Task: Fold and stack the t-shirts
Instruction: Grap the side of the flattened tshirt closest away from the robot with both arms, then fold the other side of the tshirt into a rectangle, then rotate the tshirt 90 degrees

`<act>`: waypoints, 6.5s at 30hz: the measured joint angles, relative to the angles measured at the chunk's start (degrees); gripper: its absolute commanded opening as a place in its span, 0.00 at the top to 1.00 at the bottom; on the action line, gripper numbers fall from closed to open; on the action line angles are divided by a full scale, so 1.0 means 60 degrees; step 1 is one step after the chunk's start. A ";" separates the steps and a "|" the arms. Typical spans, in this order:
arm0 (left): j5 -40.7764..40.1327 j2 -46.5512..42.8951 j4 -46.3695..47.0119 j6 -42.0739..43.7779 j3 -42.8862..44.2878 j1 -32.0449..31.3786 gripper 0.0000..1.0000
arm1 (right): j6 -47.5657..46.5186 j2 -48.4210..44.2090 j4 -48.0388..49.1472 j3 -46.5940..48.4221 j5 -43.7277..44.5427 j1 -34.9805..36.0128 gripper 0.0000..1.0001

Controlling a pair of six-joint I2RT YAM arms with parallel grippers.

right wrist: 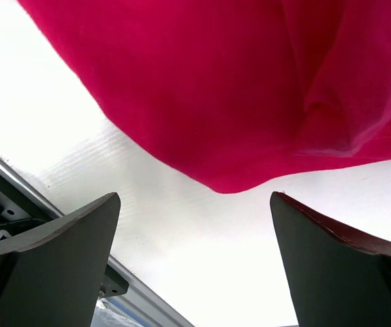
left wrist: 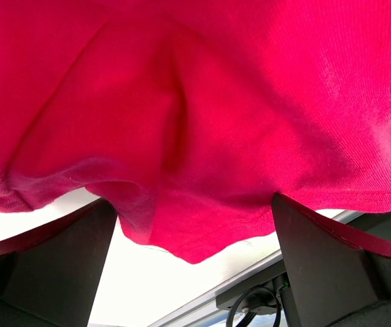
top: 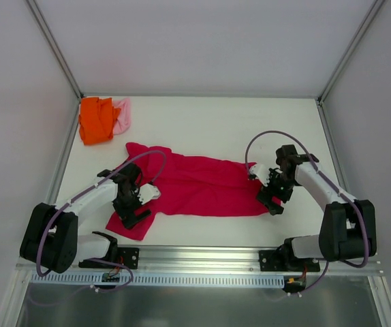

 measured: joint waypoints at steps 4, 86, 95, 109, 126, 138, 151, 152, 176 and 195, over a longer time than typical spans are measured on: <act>0.0004 -0.0036 0.0007 0.0004 -0.0004 0.0000 0.01 | -0.0087 -0.0036 -0.0106 -0.0186 0.0007 0.0080 0.01; -0.1461 -0.0463 0.3053 -0.1045 0.1840 0.0000 1.00 | 0.2630 0.1045 0.4492 0.0980 0.2116 0.0594 0.99; -0.2390 0.0867 0.4007 -0.1224 0.2091 0.0004 1.00 | 0.3067 0.2528 0.5053 0.1727 0.3253 0.0565 0.99; -0.2812 -0.0036 0.4626 -0.1504 0.2335 0.0007 1.00 | 0.3646 0.2637 0.5690 0.1847 0.3217 -0.0321 0.99; -0.3479 0.1606 0.4932 -0.1752 0.3191 0.0036 1.00 | 0.4386 0.2320 0.6349 0.2197 0.3308 -0.0386 0.99; -0.4076 0.3031 0.5380 -0.1989 0.4390 0.0153 1.00 | 0.4430 0.3126 0.6382 0.2998 0.3810 -0.0401 0.99; -0.4881 0.4156 0.6342 -0.2182 0.4907 0.0237 0.01 | 0.4222 0.3453 0.7107 0.2907 0.4335 -0.0412 0.00; -0.4907 0.4113 0.6572 -0.2178 0.4838 0.0273 0.01 | 0.4167 0.3370 0.7260 0.2714 0.4411 -0.0412 0.00; -0.1938 -0.0237 0.5442 -0.2641 0.3053 0.0335 0.01 | 0.4091 0.0550 0.7712 0.1002 0.3708 -0.0412 0.40; -0.0758 0.1698 0.4269 -0.3464 0.3778 0.0874 0.01 | 0.3370 0.1195 0.6652 0.1497 0.3217 -0.0328 0.21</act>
